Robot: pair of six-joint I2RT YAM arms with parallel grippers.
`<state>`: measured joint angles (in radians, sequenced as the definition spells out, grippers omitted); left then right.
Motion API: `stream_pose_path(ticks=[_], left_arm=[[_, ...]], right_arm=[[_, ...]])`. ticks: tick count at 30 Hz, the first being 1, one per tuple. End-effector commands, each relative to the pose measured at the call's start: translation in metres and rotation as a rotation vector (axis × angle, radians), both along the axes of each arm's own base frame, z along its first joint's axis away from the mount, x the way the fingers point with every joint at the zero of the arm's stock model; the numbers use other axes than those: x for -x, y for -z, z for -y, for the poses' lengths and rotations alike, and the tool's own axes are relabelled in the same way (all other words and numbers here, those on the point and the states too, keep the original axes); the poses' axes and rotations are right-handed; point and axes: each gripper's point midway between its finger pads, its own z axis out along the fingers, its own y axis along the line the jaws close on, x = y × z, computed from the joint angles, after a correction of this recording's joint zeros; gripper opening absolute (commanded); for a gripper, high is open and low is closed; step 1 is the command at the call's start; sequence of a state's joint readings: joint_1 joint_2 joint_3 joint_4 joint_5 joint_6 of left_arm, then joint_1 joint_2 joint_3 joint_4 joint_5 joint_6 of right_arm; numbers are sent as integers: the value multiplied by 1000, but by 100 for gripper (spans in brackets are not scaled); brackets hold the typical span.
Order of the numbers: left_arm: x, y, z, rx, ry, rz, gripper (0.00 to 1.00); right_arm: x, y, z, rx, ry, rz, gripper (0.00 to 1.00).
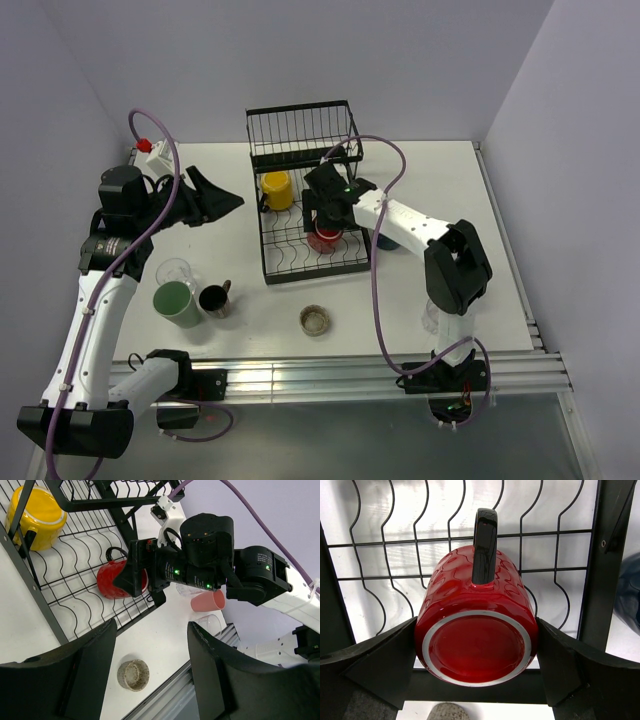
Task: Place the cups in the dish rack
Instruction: Place the cup upside down on the dish rack
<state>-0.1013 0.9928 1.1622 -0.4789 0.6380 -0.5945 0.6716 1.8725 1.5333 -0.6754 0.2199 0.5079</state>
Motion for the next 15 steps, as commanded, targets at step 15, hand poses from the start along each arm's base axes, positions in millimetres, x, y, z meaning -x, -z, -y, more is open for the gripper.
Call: stream_pose_path(ticks=[15], left_arm=[[1,-14,-3,-19,-6,69,66]], right_arm=[[-14,-4,-4,25,35,39,78]])
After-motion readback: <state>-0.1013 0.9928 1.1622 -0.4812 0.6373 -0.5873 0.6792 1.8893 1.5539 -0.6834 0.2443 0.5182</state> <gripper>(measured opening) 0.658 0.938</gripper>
